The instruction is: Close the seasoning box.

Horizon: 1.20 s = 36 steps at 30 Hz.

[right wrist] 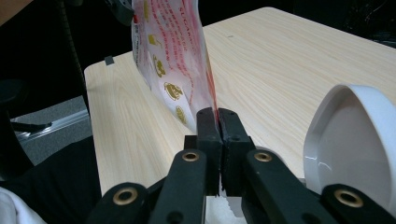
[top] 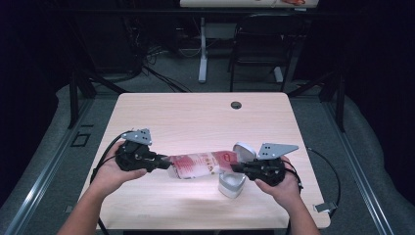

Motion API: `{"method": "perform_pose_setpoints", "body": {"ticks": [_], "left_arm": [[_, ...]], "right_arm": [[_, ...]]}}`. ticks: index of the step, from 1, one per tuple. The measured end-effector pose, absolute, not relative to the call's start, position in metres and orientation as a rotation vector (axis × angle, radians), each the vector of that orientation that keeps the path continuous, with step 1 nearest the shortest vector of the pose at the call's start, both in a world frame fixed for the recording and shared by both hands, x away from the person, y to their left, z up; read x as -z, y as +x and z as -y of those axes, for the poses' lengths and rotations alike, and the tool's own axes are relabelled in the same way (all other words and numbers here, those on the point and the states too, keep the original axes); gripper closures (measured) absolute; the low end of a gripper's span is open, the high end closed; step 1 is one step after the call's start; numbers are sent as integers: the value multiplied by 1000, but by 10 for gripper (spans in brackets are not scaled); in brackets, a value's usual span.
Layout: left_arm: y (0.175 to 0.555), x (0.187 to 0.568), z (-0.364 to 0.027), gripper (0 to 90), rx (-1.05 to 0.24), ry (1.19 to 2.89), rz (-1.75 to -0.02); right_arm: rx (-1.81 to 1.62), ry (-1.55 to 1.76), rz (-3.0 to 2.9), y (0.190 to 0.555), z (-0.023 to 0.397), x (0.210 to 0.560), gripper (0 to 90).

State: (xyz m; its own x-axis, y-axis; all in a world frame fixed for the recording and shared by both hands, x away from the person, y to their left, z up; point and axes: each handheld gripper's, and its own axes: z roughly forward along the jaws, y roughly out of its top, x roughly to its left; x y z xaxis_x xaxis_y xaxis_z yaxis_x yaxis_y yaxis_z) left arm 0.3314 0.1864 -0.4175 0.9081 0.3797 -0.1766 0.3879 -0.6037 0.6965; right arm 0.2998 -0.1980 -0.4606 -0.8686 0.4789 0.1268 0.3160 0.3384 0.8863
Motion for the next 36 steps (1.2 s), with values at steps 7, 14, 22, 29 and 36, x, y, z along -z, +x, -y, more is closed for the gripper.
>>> {"method": "perform_pose_setpoints", "body": {"ticks": [7, 14, 22, 29, 36], "left_arm": [[332, 420, -187, 754, 15, 2268, -551], [333, 423, -187, 739, 7, 2274, -553], [333, 423, -186, 702, -8, 2270, -562], [333, 423, -186, 679, -13, 2264, -565], [334, 424, -185, 643, -20, 2259, -571]], "right_arm": [[-1567, 719, -2445, 299, 199, 459, 900], [-1564, 704, -2449, 298, 198, 458, 900], [-1559, 692, -2449, 297, 197, 457, 900], [-1552, 689, -2454, 297, 197, 456, 900], [-1543, 683, -2461, 297, 197, 456, 900]]}}
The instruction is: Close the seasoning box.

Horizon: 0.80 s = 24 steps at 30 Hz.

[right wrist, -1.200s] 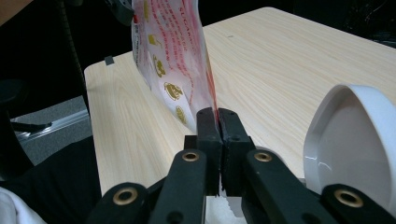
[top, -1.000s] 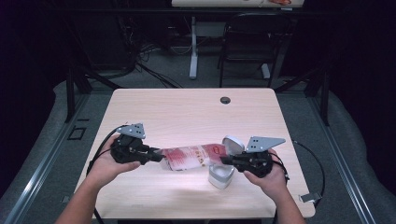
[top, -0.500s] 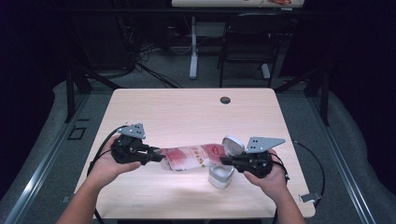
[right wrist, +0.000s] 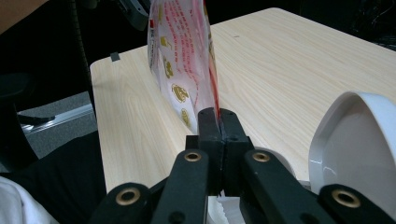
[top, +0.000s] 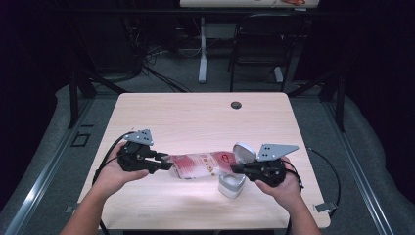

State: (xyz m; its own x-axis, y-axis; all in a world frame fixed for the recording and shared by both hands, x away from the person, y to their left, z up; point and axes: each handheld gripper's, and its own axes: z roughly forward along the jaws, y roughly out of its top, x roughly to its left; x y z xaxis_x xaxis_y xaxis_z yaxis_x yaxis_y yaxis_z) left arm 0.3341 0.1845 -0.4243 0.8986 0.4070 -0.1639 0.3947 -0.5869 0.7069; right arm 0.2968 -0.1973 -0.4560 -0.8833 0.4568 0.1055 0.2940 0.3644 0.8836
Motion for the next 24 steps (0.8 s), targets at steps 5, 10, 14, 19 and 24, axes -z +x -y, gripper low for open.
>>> {"method": "perform_pose_setpoints", "body": {"ticks": [5, 10, 14, 19, 24], "left_arm": [[335, 421, -182, 616, -30, 2258, -565], [334, 416, -179, 614, -35, 2264, -548], [335, 413, -174, 611, -52, 2288, -538], [335, 410, -171, 612, -66, 2311, -526], [335, 407, -170, 623, -62, 2325, -517]], "right_arm": [[-1543, 681, -2460, 297, 198, 456, 900], [-1536, 675, -2460, 296, 197, 455, 900], [-1534, 673, -2457, 296, 197, 455, 900], [-1533, 674, -2452, 296, 197, 454, 900], [-1532, 677, -2449, 296, 198, 454, 900]]}}
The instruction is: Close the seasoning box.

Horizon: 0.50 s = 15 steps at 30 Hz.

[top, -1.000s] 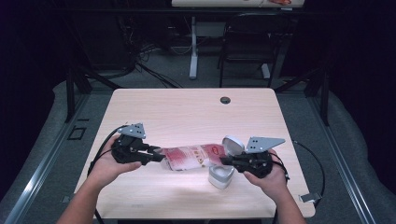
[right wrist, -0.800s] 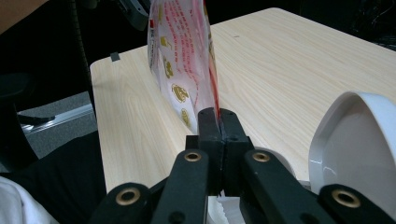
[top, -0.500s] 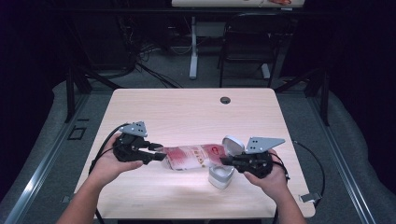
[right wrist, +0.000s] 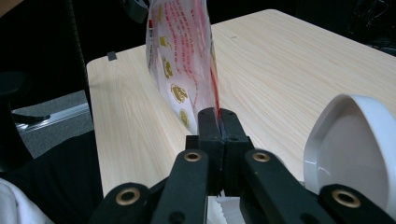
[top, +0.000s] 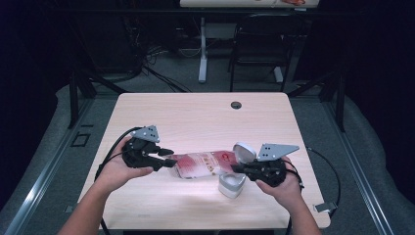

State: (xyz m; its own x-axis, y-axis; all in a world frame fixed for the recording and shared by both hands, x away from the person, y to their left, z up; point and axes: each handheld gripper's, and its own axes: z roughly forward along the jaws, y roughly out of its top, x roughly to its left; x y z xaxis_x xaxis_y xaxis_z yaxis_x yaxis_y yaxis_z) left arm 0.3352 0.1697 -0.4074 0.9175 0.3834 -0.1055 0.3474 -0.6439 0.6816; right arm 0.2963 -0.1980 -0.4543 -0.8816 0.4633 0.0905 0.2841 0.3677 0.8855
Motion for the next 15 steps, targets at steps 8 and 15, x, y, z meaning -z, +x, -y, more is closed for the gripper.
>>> {"method": "perform_pose_setpoints", "body": {"ticks": [8, 15], "left_arm": [[332, 406, -169, 643, -39, 2321, -486], [328, 405, -161, 662, -53, 2322, -460]], "right_arm": [[-1534, 673, -2451, 296, 196, 454, 900], [-1513, 654, -2457, 295, 190, 453, 900]]}}
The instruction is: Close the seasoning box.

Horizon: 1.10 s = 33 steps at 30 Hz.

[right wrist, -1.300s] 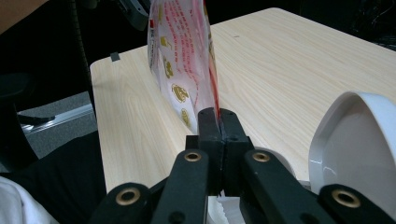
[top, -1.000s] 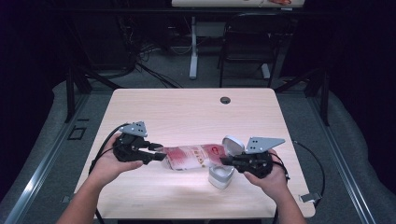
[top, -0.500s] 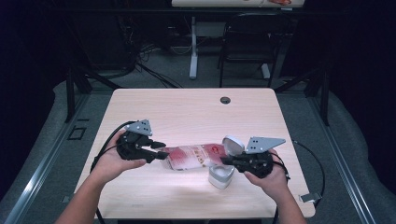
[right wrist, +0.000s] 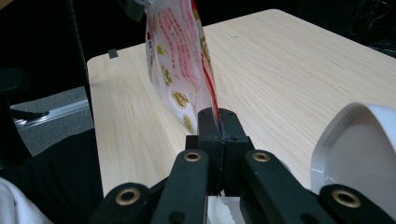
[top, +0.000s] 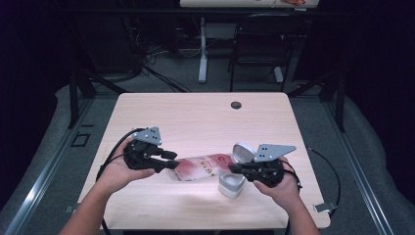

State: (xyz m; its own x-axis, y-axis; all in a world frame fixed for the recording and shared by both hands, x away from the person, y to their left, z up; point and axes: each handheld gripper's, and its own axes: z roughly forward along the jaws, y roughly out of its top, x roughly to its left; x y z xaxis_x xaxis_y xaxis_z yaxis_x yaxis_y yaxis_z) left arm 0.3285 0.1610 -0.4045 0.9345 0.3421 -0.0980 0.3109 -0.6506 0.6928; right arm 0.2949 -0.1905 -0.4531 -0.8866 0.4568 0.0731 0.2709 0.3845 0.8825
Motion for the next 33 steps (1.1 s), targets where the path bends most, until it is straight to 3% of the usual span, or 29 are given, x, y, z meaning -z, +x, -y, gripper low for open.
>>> {"method": "perform_pose_setpoints", "body": {"ticks": [22, 33], "left_arm": [[330, 418, -152, 697, -68, 2374, -455], [329, 421, -147, 800, -81, 2396, -437]], "right_arm": [[-1531, 688, -2425, 297, 185, 454, 900], [-1535, 689, -2418, 298, 185, 454, 899]]}}
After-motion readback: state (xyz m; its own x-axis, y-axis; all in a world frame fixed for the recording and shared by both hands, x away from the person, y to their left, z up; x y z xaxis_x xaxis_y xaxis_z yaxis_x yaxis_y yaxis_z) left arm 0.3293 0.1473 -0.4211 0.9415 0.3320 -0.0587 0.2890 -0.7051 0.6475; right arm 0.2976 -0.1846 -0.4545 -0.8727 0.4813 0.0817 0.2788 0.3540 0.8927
